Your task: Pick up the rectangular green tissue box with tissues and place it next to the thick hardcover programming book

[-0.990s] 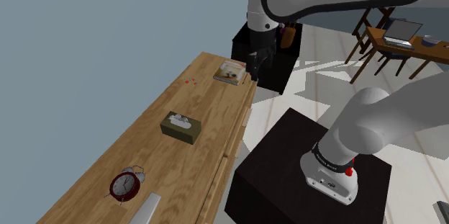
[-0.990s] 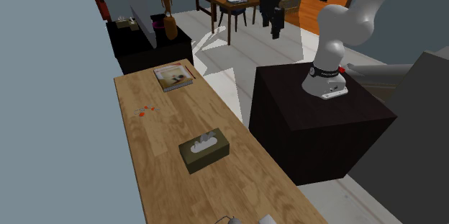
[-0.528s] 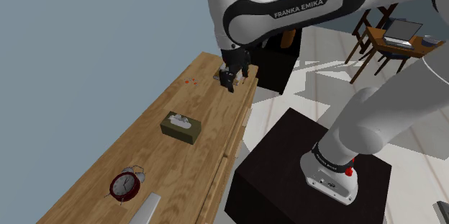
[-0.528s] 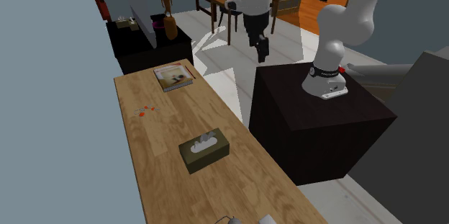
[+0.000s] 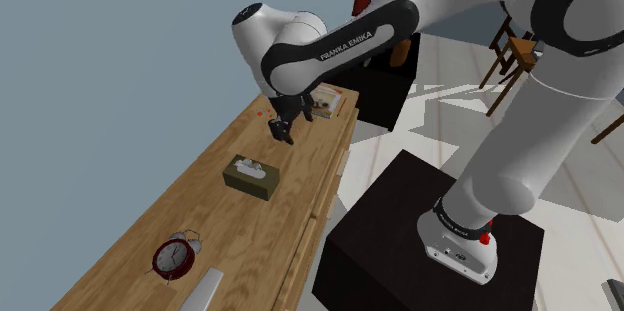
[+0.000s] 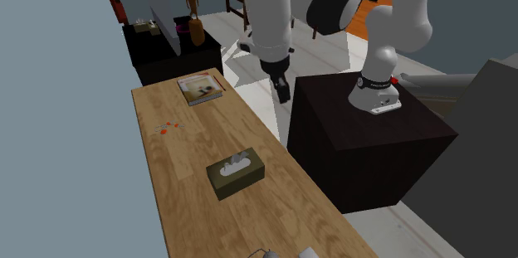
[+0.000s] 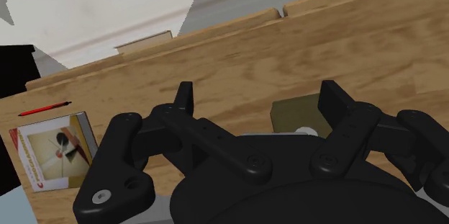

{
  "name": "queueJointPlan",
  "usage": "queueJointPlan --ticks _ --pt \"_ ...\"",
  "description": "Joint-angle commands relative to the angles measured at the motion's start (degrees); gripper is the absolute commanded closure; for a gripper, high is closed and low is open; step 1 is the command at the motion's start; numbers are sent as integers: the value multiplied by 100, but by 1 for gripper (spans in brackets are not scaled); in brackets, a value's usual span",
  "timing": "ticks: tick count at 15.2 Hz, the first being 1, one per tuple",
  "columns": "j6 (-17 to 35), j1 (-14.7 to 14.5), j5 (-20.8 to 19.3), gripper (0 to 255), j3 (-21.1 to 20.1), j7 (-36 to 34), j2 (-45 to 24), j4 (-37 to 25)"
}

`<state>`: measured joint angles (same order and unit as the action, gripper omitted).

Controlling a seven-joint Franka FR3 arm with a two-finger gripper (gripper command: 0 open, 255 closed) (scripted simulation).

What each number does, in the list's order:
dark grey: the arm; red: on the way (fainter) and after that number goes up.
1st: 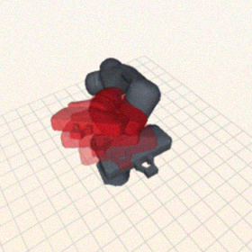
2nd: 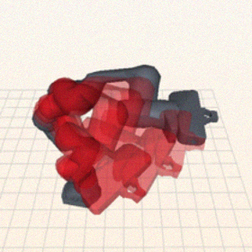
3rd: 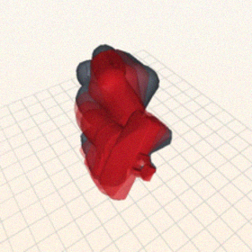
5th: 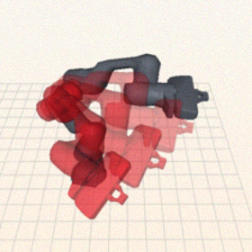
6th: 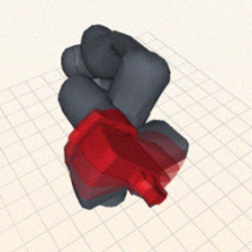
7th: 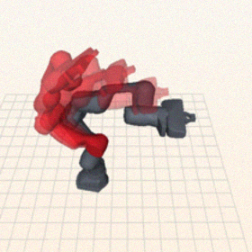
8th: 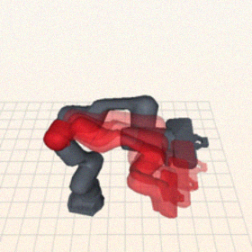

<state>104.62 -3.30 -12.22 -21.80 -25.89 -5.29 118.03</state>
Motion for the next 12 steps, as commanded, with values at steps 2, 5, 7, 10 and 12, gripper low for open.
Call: queueJointPlan --ticks 2,5,7,10,12 --pt "-35 -179 -456 0 -30 -394 -853 -606" --pt "-176 -429 -853 0 23 -688 -1657 -1276" --pt "-305 -616 -1089 0 86 -835 -2193 -1769" --pt "-542 -926 -1391 0 219 -972 -3004 -2591" --pt "-732 -1140 -1560 0 320 -1010 -3560 -3208"
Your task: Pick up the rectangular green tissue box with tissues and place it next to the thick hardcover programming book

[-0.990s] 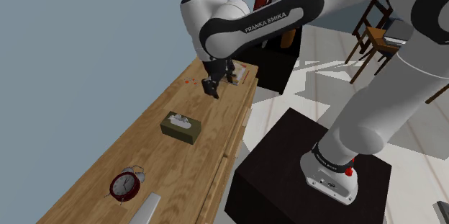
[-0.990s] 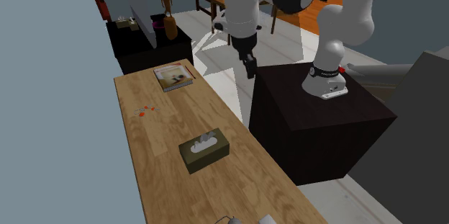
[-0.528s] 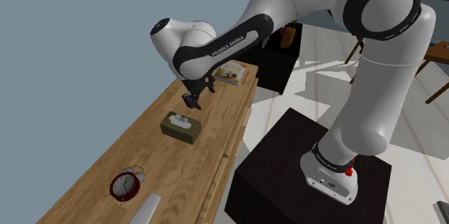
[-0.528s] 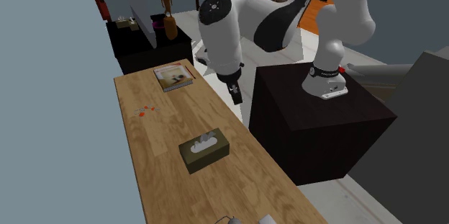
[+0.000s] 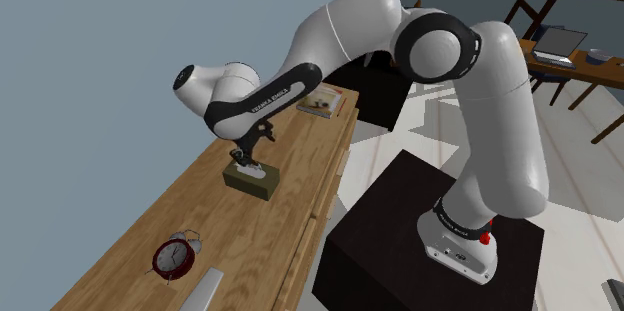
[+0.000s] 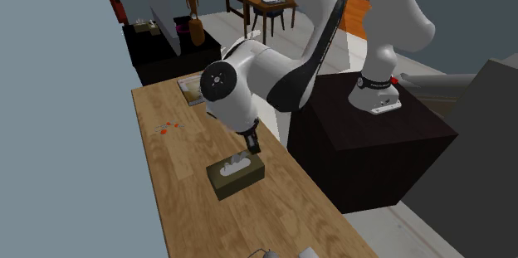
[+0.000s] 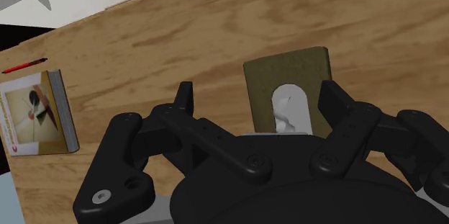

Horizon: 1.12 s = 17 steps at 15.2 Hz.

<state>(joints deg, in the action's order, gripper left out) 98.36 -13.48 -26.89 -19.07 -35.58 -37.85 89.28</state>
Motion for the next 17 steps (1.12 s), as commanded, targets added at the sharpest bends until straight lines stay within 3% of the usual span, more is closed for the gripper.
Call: queueJointPlan --ticks 1,5,12,17 --pt "-210 -233 -168 0 103 -42 -590 -669" --pt "-707 -681 -403 0 330 68 -1795 -2205" --pt "-189 -508 -478 0 367 -51 -1730 -1600" --pt "-148 -495 -486 0 371 -60 -1728 -1556"
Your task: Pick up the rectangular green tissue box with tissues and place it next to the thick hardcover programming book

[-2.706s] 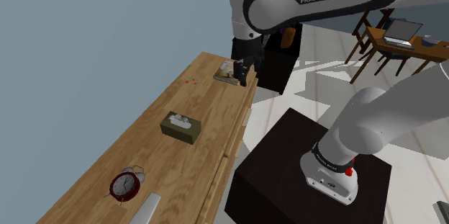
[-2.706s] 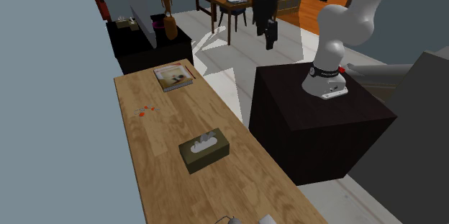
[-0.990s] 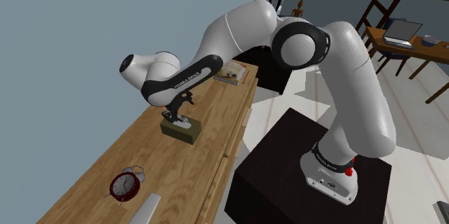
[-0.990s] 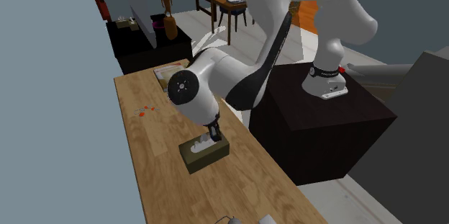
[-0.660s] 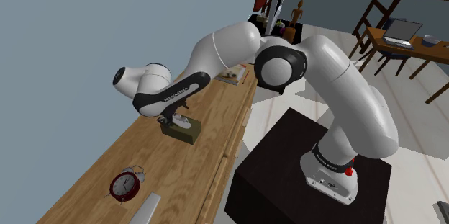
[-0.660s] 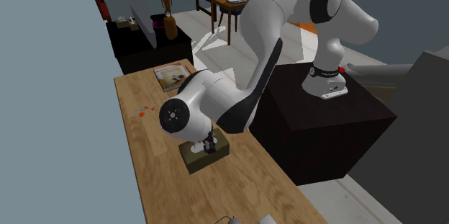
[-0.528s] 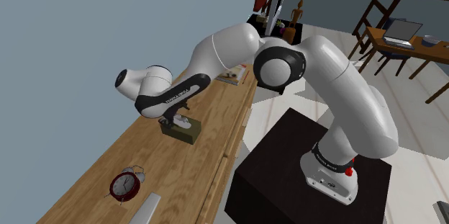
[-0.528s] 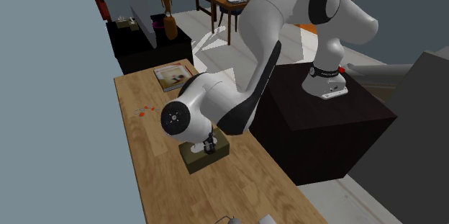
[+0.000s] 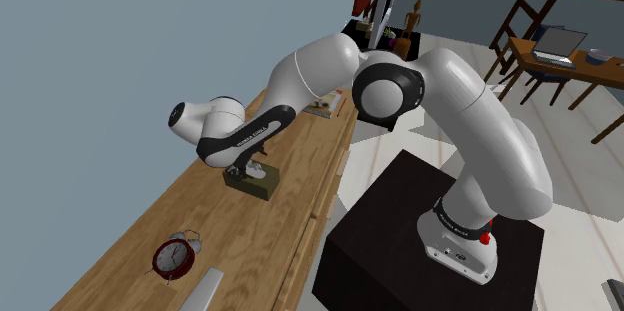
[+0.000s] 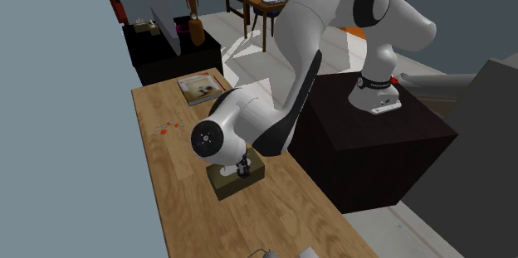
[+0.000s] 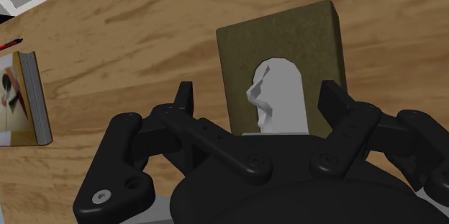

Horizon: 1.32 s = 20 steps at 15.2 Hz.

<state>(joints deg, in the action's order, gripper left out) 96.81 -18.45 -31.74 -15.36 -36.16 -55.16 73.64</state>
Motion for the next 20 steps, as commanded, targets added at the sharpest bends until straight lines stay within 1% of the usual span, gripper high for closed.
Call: queueJointPlan --ticks 1,3,4,13,20 --pt "6 2 -1 0 0 -2 2 8" --pt "6 2 -1 0 0 -2 2 8" --pt "6 2 -1 255 0 -2 2 8" --pt "6 3 -2 255 -1 -3 2 8" --pt "-251 37 66 255 -61 88 367 101"
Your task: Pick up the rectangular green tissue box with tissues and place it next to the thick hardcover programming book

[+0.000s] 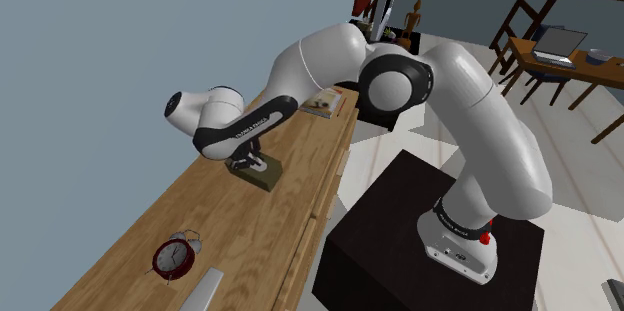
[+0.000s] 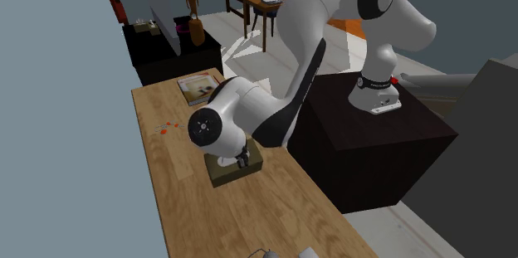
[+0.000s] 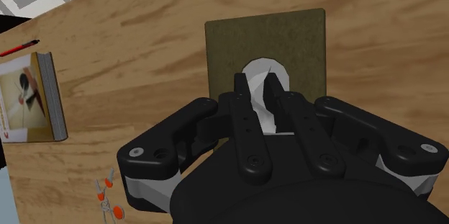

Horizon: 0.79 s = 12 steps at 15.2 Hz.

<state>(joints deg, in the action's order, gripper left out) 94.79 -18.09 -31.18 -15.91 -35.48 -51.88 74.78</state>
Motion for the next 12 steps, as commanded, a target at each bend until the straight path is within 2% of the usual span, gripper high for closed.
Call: queueJointPlan --ticks 1,12 --pt "-90 4 20 255 -14 35 86 -9" --pt "-566 27 123 255 -87 213 564 -47"
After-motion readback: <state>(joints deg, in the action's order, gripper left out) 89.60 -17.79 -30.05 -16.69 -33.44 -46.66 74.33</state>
